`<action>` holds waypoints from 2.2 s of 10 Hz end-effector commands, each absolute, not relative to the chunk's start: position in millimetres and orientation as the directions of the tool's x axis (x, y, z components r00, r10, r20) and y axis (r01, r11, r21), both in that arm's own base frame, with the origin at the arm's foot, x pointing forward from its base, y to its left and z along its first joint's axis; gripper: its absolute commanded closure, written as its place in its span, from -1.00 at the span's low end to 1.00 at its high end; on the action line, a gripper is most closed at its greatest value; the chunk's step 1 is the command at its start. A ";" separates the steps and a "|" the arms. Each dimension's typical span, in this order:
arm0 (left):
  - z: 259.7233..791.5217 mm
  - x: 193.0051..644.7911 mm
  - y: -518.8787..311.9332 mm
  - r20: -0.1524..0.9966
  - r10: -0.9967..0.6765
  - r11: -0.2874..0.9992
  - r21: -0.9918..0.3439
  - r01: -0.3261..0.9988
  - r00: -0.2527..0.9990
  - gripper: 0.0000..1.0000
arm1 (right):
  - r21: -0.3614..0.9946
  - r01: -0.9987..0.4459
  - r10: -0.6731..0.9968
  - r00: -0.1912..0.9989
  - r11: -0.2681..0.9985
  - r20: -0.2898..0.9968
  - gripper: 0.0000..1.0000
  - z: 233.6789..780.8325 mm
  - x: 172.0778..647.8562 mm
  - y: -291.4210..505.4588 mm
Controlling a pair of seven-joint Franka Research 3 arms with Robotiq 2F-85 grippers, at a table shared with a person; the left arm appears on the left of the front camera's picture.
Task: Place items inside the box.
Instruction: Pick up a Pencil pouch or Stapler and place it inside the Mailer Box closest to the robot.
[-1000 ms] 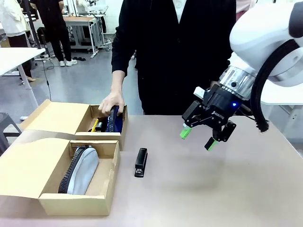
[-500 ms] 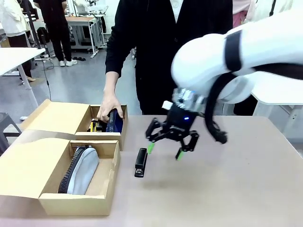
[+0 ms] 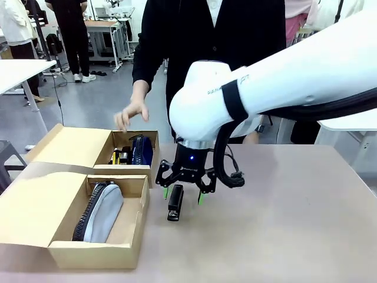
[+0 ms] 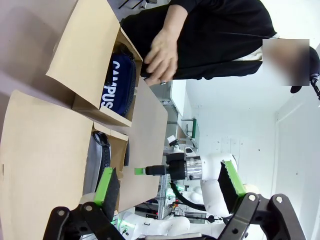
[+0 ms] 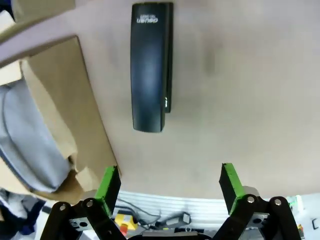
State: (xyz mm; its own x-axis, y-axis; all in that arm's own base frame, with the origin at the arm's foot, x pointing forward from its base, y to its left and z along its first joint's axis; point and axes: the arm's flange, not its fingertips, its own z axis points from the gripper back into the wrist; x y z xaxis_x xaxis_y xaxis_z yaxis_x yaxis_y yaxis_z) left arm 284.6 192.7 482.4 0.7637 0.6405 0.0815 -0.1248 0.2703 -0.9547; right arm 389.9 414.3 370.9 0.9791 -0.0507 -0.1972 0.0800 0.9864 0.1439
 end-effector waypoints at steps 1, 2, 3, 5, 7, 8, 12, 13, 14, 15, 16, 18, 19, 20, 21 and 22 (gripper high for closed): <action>481.5 281.3 190.4 0.096 0.636 0.270 -0.957 -0.105 0.766 -1.00 | 0.107 0.072 -0.057 0.989 0.992 -0.139 -1.00 354.8 394.1 439.2; 481.5 281.3 190.4 0.096 0.636 0.270 -0.957 -0.105 0.766 -1.00 | 0.089 0.081 -0.069 0.990 0.993 -0.124 -1.00 340.6 397.7 444.1; 481.5 281.3 190.4 0.096 0.636 0.270 -0.957 -0.105 0.766 -1.00 | 0.075 0.094 -0.085 0.990 0.993 -0.113 -1.00 329.1 402.2 445.0; 481.5 281.3 190.4 0.096 0.636 0.270 -0.957 -0.105 0.766 -1.00 | 0.096 0.112 -0.101 0.988 0.989 -0.120 -1.00 315.3 405.1 446.1; 481.5 281.3 190.4 0.096 0.636 0.270 -0.957 -0.105 0.766 -1.00 | 0.086 0.149 -0.136 0.981 0.985 -0.139 -1.00 303.0 408.2 447.9; 481.5 281.3 190.4 0.096 0.636 0.270 -0.957 -0.105 0.766 -1.00 | 0.056 0.159 -0.152 0.982 0.986 -0.116 -1.00 298.7 409.1 447.9; 481.5 281.3 190.4 0.096 0.636 0.270 -0.957 -0.105 0.766 -1.00 | 0.013 0.149 -0.147 0.985 0.989 -0.087 -0.68 295.9 408.6 447.4; 481.5 281.3 190.4 0.096 0.636 0.270 -0.957 -0.105 0.766 -1.00 | 0.011 0.146 -0.145 0.986 0.989 -0.088 0.20 295.8 408.5 446.3; 481.5 281.3 190.4 0.096 0.636 0.270 -0.957 -0.105 0.766 -1.00 | 0.013 0.141 -0.140 0.986 0.990 -0.091 0.52 295.3 408.7 445.9; 481.5 281.3 190.4 0.096 0.636 0.270 -0.957 -0.105 0.766 -1.00 | 0.012 0.138 -0.136 0.986 0.990 -0.094 1.00 295.4 408.5 445.7; 481.5 281.3 190.4 0.096 0.636 0.270 -0.957 -0.105 0.766 -1.00 | 0.001 0.132 -0.132 0.987 0.991 -0.095 1.00 296.4 407.5 445.8; 481.5 281.3 190.4 0.096 0.636 0.270 -0.957 -0.105 0.766 -1.00 | -0.007 0.125 -0.125 0.987 0.992 -0.099 0.90 296.9 407.0 445.5; 481.5 281.3 190.4 0.096 0.636 0.270 -0.957 -0.105 0.766 -1.00 | -0.011 0.121 -0.122 0.988 0.993 -0.099 1.00 297.4 406.7 445.5; 481.5 281.3 190.4 0.096 0.636 0.270 -0.957 -0.105 0.766 -1.00 | -0.012 0.120 -0.121 0.988 0.993 -0.101 1.00 297.4 406.8 444.9; 481.5 281.3 190.4 0.096 0.636 0.270 -0.957 -0.105 0.766 -1.00 | -0.011 0.119 -0.120 0.987 0.993 -0.105 1.00 297.1 406.6 444.5; 481.5 281.3 190.4 0.096 0.636 0.270 -0.957 -0.105 0.766 -1.00 | -0.008 0.120 -0.120 0.986 0.993 -0.112 1.00 296.2 406.5 443.7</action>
State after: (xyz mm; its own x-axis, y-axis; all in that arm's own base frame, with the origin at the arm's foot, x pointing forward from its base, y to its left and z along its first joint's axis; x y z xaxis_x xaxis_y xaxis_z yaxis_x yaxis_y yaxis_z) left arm 284.6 192.7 482.5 0.7636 0.6405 0.0818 -0.1246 0.2705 -0.9546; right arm 408.3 443.1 302.4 0.9870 -0.1062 -0.1204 0.1106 0.9934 0.0305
